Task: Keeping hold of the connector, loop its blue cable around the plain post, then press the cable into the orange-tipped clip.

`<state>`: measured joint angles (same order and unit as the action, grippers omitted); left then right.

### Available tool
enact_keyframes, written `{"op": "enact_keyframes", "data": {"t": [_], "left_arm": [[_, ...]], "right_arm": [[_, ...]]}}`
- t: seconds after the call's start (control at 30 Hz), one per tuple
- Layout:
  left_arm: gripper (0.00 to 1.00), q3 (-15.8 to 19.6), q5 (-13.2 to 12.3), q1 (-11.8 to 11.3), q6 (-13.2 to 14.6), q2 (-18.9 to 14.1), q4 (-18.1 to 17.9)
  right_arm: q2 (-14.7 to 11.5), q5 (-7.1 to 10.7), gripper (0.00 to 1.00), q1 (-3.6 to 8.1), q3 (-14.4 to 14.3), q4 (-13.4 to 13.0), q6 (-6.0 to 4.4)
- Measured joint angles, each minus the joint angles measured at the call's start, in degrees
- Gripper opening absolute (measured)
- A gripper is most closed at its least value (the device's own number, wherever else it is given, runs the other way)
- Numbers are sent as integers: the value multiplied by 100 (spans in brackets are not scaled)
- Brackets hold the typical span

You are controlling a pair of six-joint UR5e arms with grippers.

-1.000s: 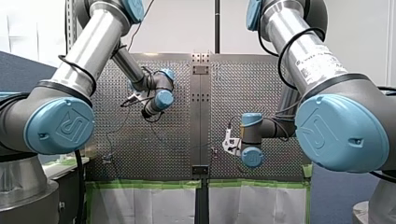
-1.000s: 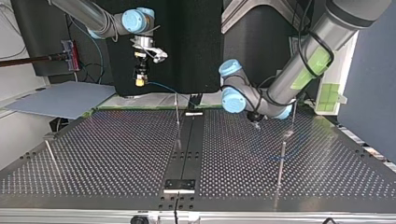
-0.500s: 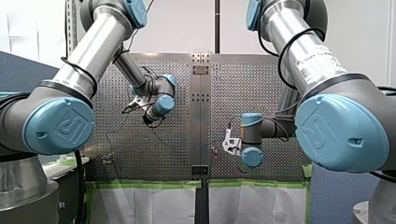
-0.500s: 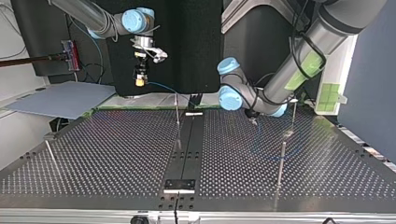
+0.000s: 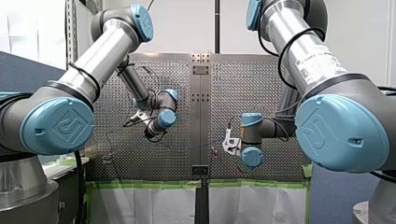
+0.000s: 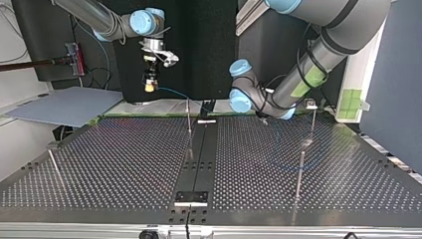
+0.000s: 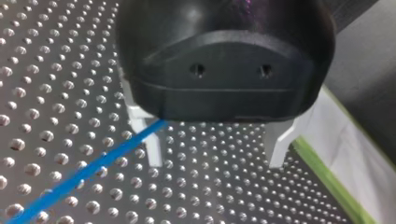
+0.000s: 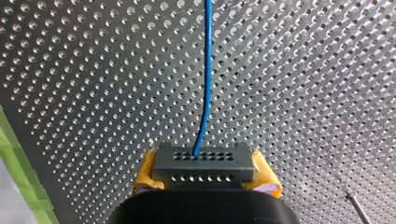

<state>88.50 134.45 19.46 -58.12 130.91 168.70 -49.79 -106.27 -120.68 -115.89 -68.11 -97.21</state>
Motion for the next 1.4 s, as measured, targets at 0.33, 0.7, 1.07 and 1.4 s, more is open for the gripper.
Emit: {"op": "enact_keyframes", "data": {"t": [0.33, 0.7, 1.07, 1.4], "left_arm": [[100, -3, -494, 76, -527, 105, -115], [100, -110, -1090, 277, -1126, 554, -26], [100, -116, -1750, 401, -1785, 580, -48], [100, -114, -2293, 560, -2329, 580, -117]], "right_arm": [[0, 10, 0, -20, 0, 24, -1], [0, 26, 0, -20, 0, 35, -10], [0, 52, 0, 4, 0, 94, -1], [0, 187, 0, 61, 2, 270, 40]]}}
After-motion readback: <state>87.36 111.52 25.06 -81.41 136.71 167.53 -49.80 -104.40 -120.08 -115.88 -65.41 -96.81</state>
